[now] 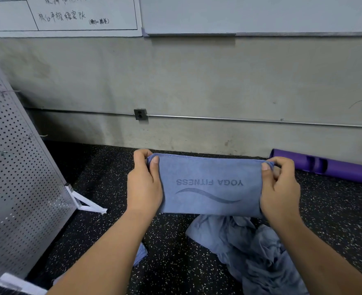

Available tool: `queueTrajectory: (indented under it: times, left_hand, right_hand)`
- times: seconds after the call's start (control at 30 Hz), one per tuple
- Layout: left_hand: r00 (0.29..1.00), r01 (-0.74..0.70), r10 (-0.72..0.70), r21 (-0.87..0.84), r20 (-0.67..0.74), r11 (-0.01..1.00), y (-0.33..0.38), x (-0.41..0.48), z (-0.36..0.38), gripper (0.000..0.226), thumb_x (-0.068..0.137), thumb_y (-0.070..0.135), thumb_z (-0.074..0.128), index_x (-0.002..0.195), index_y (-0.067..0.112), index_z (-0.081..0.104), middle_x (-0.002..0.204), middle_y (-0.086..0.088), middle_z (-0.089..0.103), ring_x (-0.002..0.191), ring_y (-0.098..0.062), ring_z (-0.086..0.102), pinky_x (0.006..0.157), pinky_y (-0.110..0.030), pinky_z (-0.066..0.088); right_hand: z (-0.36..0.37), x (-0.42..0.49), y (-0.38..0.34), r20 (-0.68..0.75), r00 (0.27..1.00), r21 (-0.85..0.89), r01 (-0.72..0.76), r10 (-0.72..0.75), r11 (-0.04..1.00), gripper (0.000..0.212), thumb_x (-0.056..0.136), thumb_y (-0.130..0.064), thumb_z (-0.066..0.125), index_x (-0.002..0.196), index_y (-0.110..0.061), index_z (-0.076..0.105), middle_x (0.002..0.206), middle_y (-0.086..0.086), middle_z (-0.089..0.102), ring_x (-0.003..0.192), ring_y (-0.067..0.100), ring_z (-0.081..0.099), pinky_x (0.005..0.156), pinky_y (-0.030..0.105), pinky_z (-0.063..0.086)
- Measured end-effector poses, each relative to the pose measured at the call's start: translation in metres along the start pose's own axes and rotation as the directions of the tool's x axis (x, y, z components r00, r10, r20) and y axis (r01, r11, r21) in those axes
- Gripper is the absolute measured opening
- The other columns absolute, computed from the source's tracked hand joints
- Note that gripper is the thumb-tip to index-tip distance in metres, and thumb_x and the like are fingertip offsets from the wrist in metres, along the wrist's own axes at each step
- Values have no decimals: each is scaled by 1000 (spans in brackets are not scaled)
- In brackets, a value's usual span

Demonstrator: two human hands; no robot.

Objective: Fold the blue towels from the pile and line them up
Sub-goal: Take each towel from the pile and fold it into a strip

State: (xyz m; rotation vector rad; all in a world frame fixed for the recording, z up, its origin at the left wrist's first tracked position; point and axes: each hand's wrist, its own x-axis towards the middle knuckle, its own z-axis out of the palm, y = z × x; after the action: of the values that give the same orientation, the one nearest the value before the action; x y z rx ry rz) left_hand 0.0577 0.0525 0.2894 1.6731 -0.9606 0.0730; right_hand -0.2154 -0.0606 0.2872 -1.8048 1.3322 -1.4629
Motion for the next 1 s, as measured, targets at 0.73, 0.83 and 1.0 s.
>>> queueTrajectory:
  times: [0.73, 0.83, 1.0]
  left_hand:
    - [981, 159, -161, 26, 109, 987, -14, 1, 5, 23, 111, 42, 47, 100, 22, 52, 78, 1, 64, 72, -17, 61, 63, -31, 44]
    - [977, 190, -190, 5, 102, 982, -19, 4, 5, 22, 109, 41, 52, 97, 22, 56, 80, 4, 65, 75, -15, 61, 61, -23, 41]
    - [850, 488, -446, -101, 280, 867, -32, 6, 9, 27, 100, 49, 69, 106, 23, 64, 102, 0, 69, 95, -22, 67, 72, -35, 50]
  right_hand:
    - [6, 4, 11, 122, 982, -107, -132, 145, 986, 17, 110, -39, 49, 108, -25, 58, 85, -11, 65, 80, 14, 59, 75, 36, 37]
    - [8, 8, 18, 110, 970, -33, -216, 218, 976, 19, 105, -43, 60, 111, -26, 65, 93, -10, 68, 89, 15, 65, 80, 37, 45]
    - [9, 13, 32, 289, 871, 122, -445, 397, 887, 36, 95, -46, 75, 125, -27, 69, 117, -4, 68, 101, 15, 68, 90, 40, 57]
